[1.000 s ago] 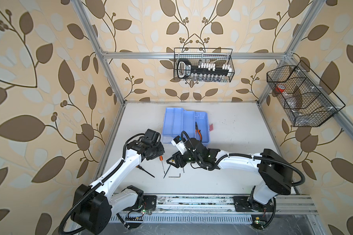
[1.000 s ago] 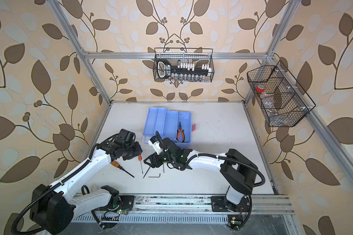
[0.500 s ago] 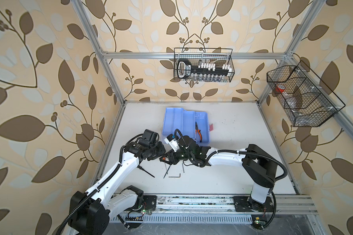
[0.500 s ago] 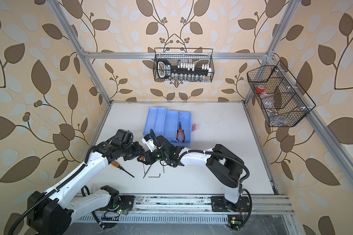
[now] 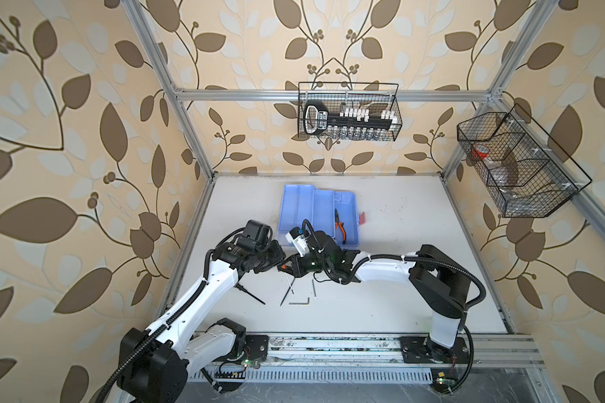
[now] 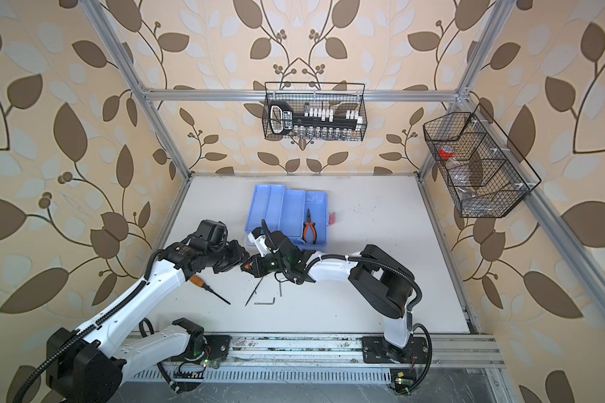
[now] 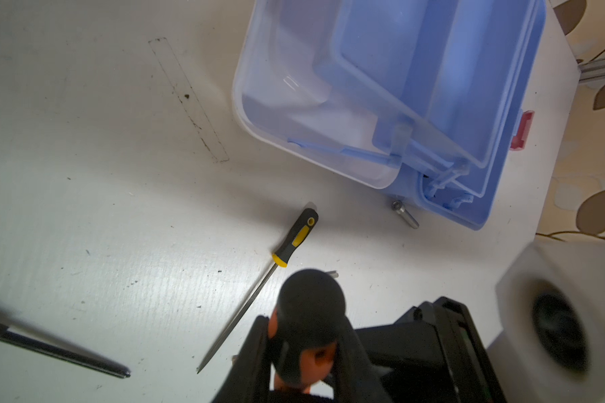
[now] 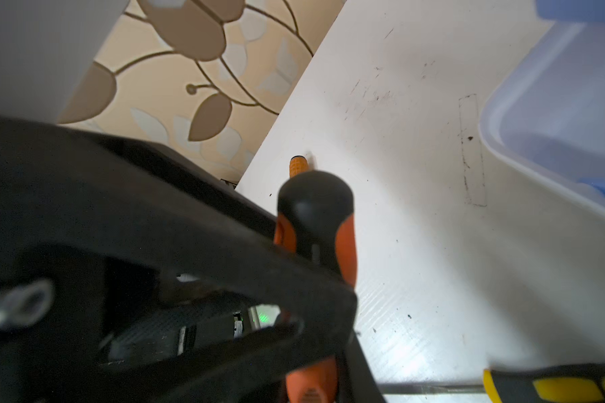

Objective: Pack the tool kit
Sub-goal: 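Carry the screwdriver with right gripper over the box while left gripper draws back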

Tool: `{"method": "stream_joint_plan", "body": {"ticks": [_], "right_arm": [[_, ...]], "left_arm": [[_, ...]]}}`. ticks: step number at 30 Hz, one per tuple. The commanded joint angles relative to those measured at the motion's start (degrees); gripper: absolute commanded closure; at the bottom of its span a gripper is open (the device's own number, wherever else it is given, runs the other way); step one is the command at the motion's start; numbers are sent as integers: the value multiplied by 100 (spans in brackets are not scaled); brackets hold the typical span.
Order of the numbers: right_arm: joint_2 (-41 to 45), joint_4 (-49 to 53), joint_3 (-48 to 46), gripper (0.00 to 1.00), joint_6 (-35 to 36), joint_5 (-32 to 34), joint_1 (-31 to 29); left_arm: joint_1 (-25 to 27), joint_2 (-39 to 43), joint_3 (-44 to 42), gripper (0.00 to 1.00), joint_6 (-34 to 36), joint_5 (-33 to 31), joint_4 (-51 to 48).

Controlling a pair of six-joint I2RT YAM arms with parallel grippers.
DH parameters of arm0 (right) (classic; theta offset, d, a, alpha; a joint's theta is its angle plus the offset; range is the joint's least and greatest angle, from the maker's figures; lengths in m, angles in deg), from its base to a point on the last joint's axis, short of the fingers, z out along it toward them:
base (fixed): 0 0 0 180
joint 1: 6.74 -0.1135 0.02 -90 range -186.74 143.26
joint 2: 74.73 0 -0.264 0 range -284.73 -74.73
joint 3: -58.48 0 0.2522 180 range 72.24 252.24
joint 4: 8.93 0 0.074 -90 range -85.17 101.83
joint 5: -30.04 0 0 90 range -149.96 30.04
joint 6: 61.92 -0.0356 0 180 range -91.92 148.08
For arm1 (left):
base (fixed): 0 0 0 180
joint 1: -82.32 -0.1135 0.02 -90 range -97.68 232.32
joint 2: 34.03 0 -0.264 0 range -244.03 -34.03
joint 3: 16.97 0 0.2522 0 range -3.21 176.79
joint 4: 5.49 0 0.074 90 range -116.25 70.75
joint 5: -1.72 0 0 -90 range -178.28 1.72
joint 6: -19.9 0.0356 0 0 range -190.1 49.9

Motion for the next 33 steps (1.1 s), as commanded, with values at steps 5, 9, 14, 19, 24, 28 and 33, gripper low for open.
{"method": "stream_joint_plan", "body": {"ticks": [5, 9, 14, 19, 24, 28, 33], "right_arm": [[362, 64, -56, 100, -217, 362, 237], [837, 1139, 171, 100, 171, 1038, 530], [1085, 2606, 783, 100, 575, 2041, 1232], [537, 3673, 1879, 100, 1001, 2500, 1770], [-302, 4382, 2978, 100, 1331, 2888, 1914], [-929, 4691, 3563, 100, 1269, 2728, 1989], [-1348, 4495, 3688, 99, 1091, 2581, 2009]], "left_arm": [[71, 810, 541, 1, 144, -4, 110], [72, 1194, 932, 1, 359, -740, -247], [71, 1285, 964, 1, 504, -1051, -577], [63, 1277, 640, 1, 488, -847, -482], [63, 1244, 609, 1, 600, -823, -545], [67, 1240, 582, 1, 601, -831, -568], [63, 1245, 573, 1, 601, -889, -605]]}}
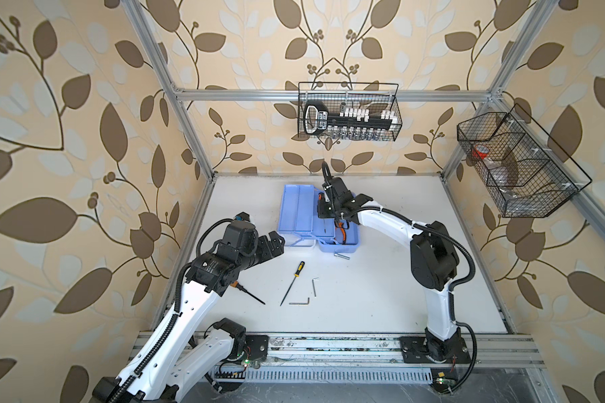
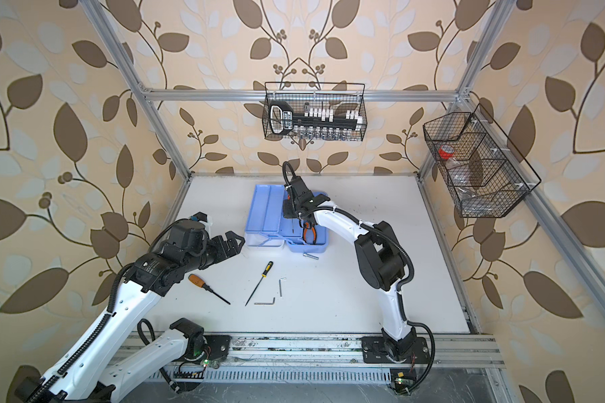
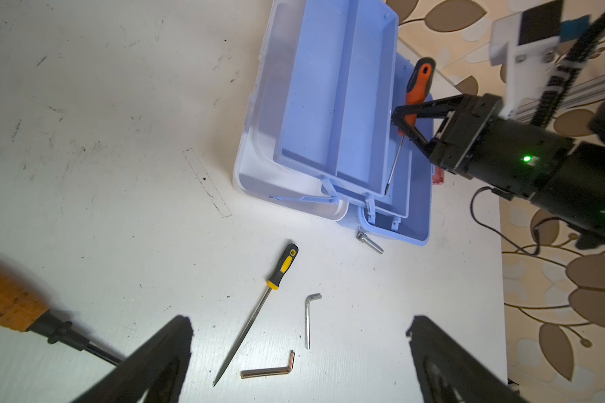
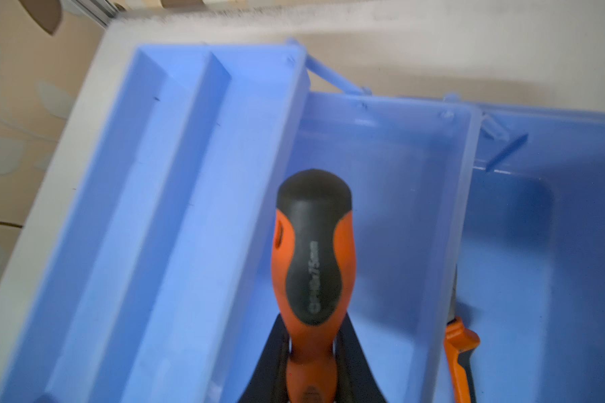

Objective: Pack the tool kit
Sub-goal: 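Carry the screwdriver with right gripper over the box while left gripper draws back, then lower the screwdriver into the box beside the pliers and open right gripper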

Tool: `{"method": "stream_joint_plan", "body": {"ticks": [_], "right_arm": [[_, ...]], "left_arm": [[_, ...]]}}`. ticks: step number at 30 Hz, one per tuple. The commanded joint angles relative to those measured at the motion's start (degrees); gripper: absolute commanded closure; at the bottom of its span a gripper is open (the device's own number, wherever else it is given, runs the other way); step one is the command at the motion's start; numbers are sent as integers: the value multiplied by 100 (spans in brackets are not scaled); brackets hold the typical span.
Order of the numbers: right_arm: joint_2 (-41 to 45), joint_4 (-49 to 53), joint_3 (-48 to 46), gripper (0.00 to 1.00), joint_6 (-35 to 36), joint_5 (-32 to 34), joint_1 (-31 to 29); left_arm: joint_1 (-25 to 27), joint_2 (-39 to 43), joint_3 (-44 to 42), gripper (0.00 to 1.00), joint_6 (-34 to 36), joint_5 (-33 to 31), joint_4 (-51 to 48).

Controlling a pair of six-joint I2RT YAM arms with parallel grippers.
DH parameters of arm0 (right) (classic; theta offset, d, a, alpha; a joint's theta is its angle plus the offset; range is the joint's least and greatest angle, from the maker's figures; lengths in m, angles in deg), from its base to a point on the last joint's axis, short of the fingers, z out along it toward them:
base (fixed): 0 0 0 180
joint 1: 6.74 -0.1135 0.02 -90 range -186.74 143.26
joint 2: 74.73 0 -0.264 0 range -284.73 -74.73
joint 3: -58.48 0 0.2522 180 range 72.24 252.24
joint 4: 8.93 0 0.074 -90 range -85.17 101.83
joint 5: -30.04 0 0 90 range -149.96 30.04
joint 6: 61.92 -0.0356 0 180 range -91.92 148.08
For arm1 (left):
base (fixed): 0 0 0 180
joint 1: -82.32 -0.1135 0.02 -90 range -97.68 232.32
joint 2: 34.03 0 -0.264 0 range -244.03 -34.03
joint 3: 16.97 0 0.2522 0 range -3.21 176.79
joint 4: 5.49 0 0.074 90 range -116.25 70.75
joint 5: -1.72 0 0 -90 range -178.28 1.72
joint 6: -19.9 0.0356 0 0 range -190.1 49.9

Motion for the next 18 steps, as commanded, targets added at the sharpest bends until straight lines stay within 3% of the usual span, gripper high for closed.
{"method": "stream_joint_plan", "body": {"ticks": [1, 6, 9, 13, 18], "right_arm": [[-205, 156, 241, 99, -77, -65, 42], [-404, 68, 323, 92, -224, -204, 109], [-468, 15, 319, 75, -286, -288, 138], [-462, -92, 314, 61, -352, -375, 137], [-324, -112, 386, 55, -357, -379, 147]], "left_arm": [[52, 35, -6, 1, 135, -145, -70], [49, 16, -74, 1, 101, -188, -79], [49, -17, -159, 1, 56, -234, -87], [47, -42, -276, 1, 21, -257, -70], [48, -97, -424, 2, -6, -216, -62]]}}
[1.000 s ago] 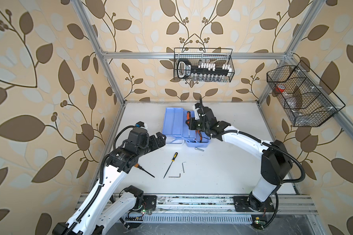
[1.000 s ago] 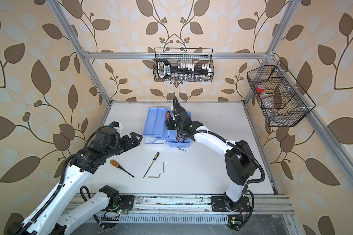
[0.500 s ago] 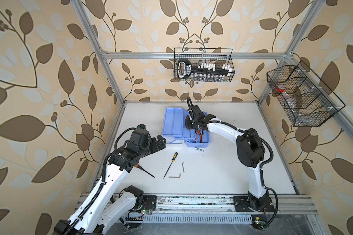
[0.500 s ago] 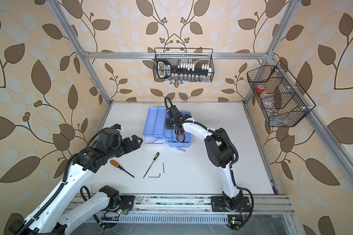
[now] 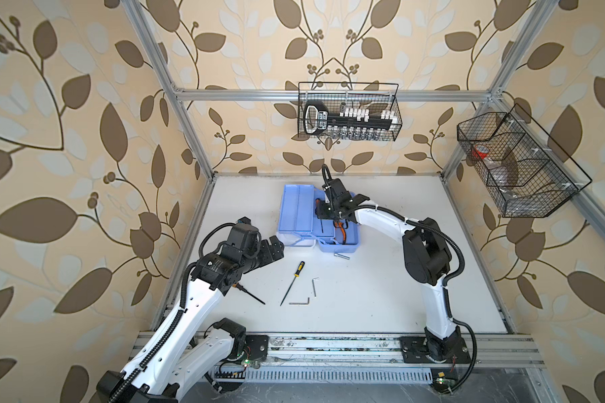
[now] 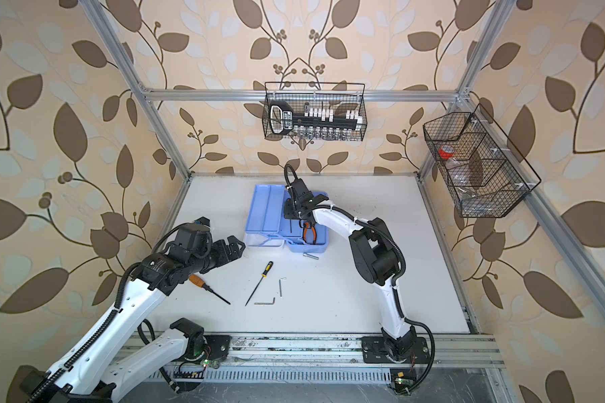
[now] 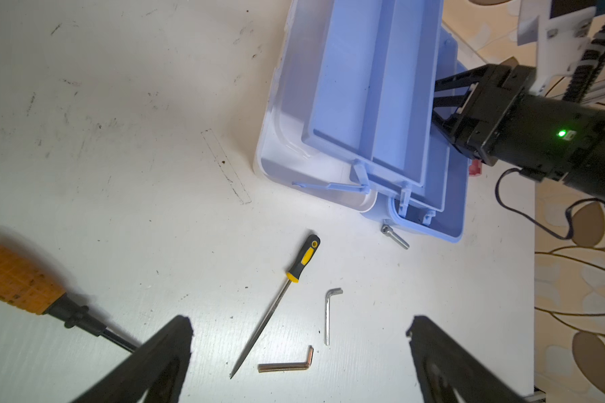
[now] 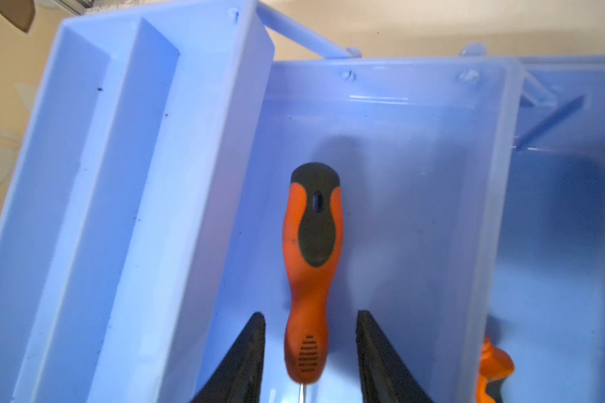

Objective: Pack the tool kit
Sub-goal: 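Lower the screwdriver into the box beside the pliers and open right gripper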

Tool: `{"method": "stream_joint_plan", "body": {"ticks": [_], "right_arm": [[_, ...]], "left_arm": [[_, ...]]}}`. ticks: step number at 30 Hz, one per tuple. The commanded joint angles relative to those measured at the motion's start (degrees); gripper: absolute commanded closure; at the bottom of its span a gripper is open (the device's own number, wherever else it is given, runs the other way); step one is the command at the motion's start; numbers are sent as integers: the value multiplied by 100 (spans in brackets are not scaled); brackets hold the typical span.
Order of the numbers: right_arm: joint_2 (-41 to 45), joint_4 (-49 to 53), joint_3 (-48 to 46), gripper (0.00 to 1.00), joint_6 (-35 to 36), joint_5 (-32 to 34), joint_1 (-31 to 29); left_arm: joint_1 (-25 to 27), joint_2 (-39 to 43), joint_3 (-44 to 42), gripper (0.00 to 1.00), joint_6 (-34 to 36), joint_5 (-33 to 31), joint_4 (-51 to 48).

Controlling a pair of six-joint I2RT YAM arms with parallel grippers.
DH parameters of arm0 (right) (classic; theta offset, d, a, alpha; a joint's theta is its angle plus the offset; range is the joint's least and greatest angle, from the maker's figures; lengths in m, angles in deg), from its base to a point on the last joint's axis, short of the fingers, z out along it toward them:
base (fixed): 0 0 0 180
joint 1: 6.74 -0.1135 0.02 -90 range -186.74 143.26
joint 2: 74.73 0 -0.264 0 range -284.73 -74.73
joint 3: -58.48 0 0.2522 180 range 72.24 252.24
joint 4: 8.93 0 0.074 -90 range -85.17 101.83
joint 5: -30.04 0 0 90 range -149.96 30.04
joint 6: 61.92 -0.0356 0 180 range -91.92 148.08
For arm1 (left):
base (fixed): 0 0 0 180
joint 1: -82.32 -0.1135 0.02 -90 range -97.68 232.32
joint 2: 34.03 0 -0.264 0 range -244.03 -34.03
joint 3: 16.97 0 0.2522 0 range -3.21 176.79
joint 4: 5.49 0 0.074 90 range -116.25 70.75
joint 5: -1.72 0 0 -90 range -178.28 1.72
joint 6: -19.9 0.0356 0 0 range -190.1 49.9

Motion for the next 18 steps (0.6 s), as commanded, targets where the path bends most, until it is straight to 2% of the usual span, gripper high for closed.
{"method": "stream_joint_plan", "body": {"ticks": [1, 4, 7, 9, 10, 15, 18], "right_arm": [[68, -20, 169, 55, -27, -48, 12], [404, -27, 5, 54, 25, 12, 29], [988, -194, -524, 54, 84, 124, 51], [1500, -365, -1091, 55, 113, 210, 53], [1726, -462, -1370, 55, 114, 234, 49], [2871, -699, -2622, 67, 25, 60, -21], [3306, -516, -3073, 69, 84, 454, -433]], "left_arm": [[47, 5, -145, 3, -13, -49, 0], [52, 6, -409, 13, -38, 239, 204], [56, -78, -728, 30, -149, 517, 430], [56, -134, -1014, 47, -218, 855, 748], [64, -142, -1152, 51, -244, 999, 909], [230, -250, -1647, 53, -307, 1048, 1472], [508, -431, -1693, 50, -265, 779, 1605]]}}
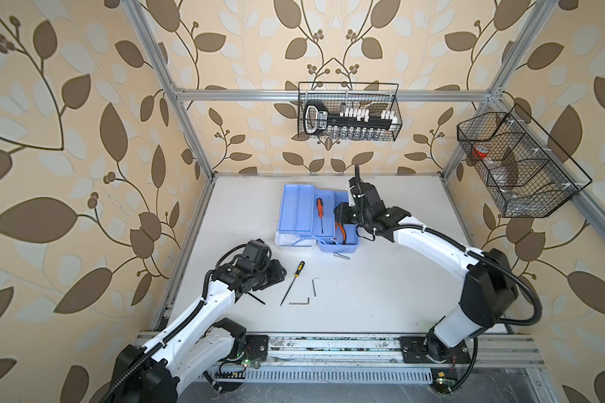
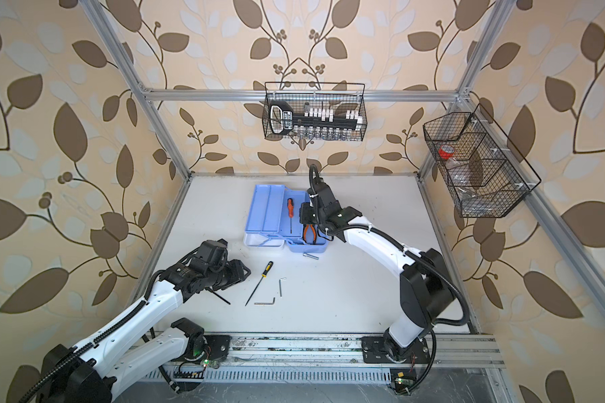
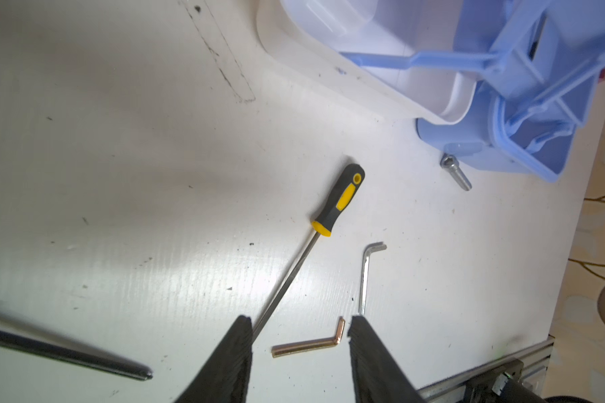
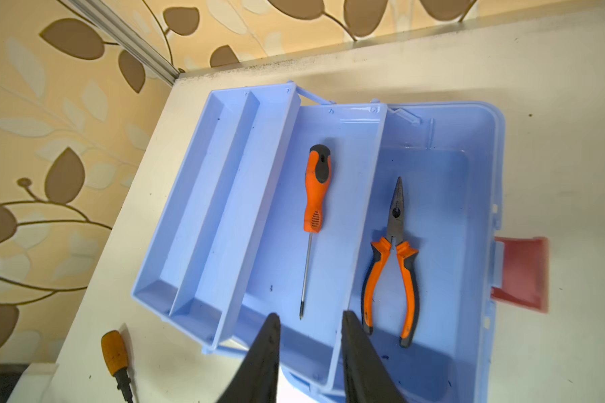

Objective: Pack the tool kit
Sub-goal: 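Lower the screwdriver into the box beside the pliers and open right gripper, then move right gripper back toward the tools while left gripper grasps the yellow-black screwdriver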

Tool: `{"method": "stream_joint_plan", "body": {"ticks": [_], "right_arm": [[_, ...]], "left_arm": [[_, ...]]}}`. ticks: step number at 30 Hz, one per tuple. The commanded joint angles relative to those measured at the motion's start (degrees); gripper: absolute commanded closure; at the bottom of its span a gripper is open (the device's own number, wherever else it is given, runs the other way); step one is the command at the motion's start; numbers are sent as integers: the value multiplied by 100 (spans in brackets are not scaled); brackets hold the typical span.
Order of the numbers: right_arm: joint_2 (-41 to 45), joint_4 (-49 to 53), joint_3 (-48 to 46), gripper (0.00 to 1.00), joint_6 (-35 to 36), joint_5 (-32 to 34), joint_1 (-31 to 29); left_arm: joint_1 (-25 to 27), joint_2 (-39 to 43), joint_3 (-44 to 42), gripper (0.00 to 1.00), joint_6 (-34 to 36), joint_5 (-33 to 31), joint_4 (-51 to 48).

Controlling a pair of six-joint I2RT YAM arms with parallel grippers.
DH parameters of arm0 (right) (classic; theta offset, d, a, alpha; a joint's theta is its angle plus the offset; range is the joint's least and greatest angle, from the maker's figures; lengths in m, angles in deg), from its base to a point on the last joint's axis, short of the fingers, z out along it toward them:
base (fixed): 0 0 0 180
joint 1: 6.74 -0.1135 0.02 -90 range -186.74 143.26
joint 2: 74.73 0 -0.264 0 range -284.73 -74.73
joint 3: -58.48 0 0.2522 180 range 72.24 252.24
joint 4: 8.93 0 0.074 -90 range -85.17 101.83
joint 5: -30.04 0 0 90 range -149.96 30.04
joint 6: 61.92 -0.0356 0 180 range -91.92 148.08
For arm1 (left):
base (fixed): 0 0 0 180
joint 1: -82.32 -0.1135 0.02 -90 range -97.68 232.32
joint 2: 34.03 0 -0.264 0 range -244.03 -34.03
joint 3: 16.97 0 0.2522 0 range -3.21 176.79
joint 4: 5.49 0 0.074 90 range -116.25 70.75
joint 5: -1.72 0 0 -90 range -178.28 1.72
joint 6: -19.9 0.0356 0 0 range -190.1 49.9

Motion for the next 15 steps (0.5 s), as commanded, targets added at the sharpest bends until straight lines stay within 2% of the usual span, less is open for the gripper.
{"method": "stream_joint_plan", "body": {"ticks": [1, 3, 6, 11, 15], "right_arm": [[240, 136, -507, 69, 47, 327, -480], [306, 132, -737, 68, -45, 350, -775], [306, 23, -1087, 67, -250, 316, -1032], [240, -282, -1508, 67, -439, 75, -940], [202, -354, -1584, 67, -440, 30, -886]], "left_arm": [[285, -178, 5, 50, 1, -161, 516], [470, -375, -4, 50, 54, -349, 643], [723, -701, 20, 57, 148, -667, 737], [1183, -1110, -8, 65, 244, -1356, 739], [1335, -1313, -25, 66, 268, -1689, 778]]}}
